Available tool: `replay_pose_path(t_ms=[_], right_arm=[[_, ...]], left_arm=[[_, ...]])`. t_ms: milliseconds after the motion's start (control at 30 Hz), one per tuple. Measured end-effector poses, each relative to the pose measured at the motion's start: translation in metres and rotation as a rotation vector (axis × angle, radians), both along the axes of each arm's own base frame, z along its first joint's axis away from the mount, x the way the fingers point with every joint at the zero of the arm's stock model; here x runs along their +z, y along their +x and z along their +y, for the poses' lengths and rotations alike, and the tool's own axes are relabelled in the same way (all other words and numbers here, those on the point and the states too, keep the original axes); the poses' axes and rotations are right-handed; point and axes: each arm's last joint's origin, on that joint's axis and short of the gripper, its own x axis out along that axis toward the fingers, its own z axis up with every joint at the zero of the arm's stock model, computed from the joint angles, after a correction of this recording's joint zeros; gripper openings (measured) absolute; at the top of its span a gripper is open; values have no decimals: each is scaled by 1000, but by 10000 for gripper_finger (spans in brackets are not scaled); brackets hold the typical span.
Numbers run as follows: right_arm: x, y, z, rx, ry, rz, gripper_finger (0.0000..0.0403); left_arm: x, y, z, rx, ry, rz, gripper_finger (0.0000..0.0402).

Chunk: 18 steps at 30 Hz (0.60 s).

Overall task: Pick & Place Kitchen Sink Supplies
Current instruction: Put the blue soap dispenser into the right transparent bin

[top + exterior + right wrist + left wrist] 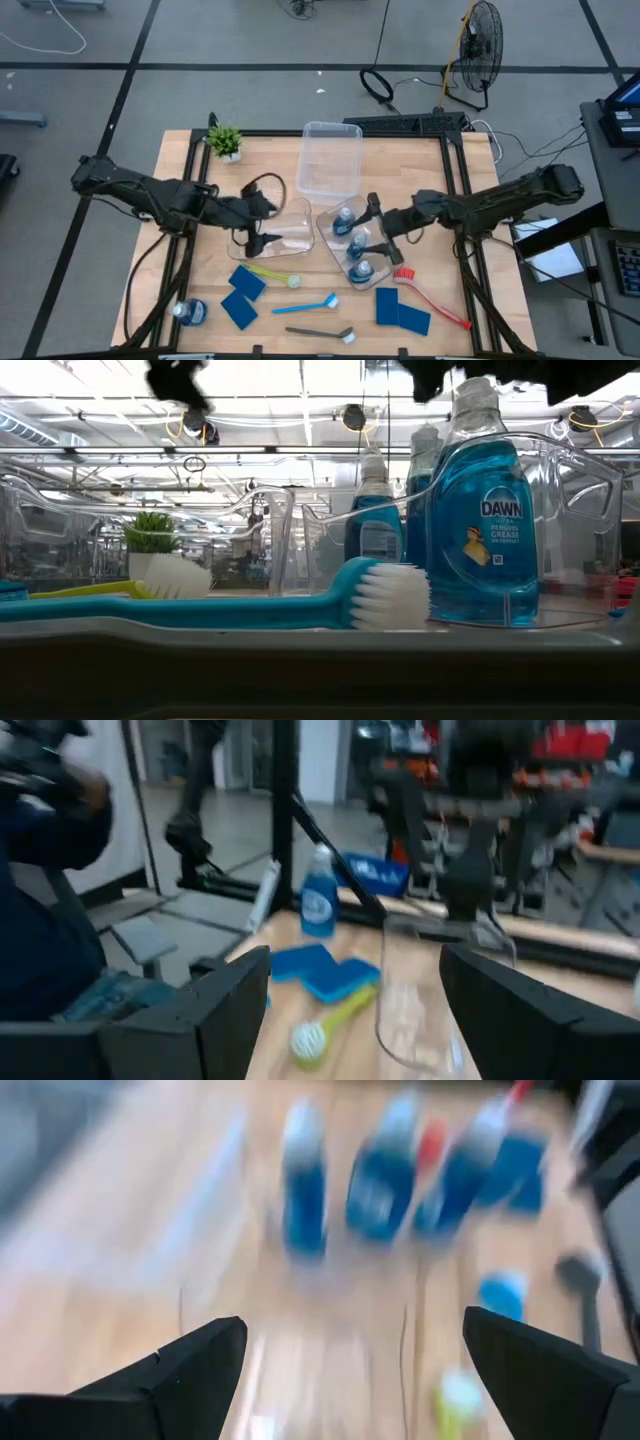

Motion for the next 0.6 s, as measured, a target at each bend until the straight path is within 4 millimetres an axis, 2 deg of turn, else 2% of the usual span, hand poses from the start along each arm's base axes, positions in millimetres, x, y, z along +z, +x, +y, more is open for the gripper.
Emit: replay_pose_path(t_ms=[200, 433, 600], right_arm=[[3, -6, 20, 83, -72, -50, 279], [-15, 1, 48, 182, -218, -89, 279], [-22, 4, 56, 206, -257, -114, 279]], left_arm=[[-2, -18, -19, 139, -181, 464, 376], [-28, -29, -64, 408, -581, 1126, 376], [-36, -35, -89, 594, -671, 1315, 376]])
